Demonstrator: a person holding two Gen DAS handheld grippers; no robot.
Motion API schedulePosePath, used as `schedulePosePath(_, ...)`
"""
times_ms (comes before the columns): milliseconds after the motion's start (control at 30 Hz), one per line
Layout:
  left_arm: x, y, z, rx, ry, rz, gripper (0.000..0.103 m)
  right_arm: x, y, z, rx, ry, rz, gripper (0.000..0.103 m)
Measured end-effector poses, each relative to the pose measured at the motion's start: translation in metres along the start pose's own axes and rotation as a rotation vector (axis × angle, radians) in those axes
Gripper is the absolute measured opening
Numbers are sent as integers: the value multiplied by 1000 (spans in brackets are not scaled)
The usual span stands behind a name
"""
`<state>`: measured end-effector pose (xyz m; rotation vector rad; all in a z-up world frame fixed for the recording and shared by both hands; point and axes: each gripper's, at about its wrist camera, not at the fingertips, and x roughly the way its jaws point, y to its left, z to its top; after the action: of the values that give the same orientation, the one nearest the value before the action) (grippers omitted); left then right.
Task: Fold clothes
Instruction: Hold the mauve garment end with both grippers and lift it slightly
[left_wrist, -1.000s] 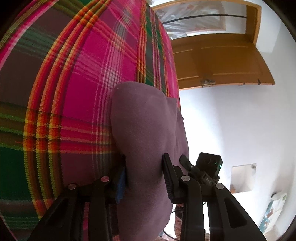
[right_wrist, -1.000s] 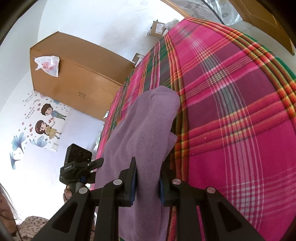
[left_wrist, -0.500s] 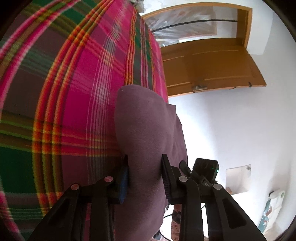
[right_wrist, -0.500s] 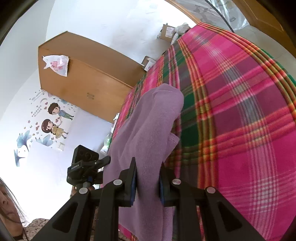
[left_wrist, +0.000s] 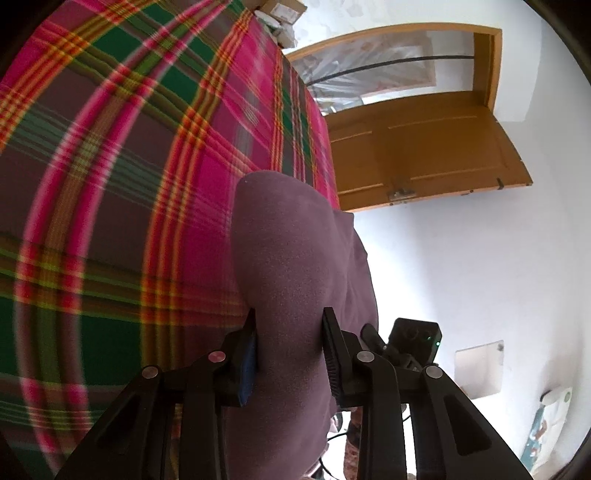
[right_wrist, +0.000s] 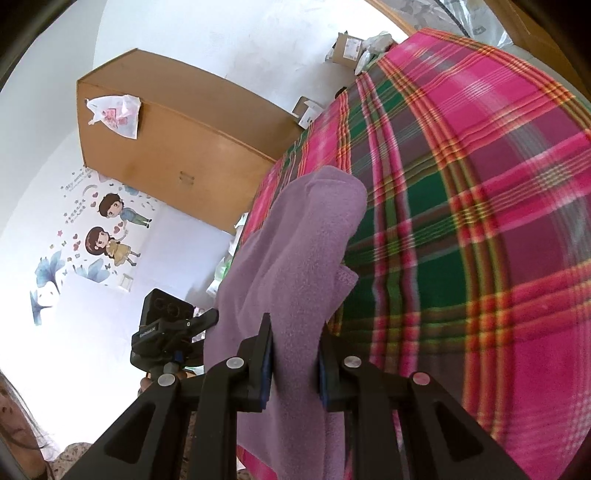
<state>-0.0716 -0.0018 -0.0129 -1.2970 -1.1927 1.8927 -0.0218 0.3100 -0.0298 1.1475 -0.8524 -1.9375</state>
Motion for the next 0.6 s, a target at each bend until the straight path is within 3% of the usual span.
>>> schedulePosePath(100,-27,18,19,-7,-12,5,32,9,4,2,-1,9,-1,20)
schedulePosePath(400,-36,24,28,-24,-30,20,32,34,13,7,-2,32,-1,20)
schedulePosePath(600,-10,14,25,-35,-45,25,32,51,19,13,3,43,-2,20)
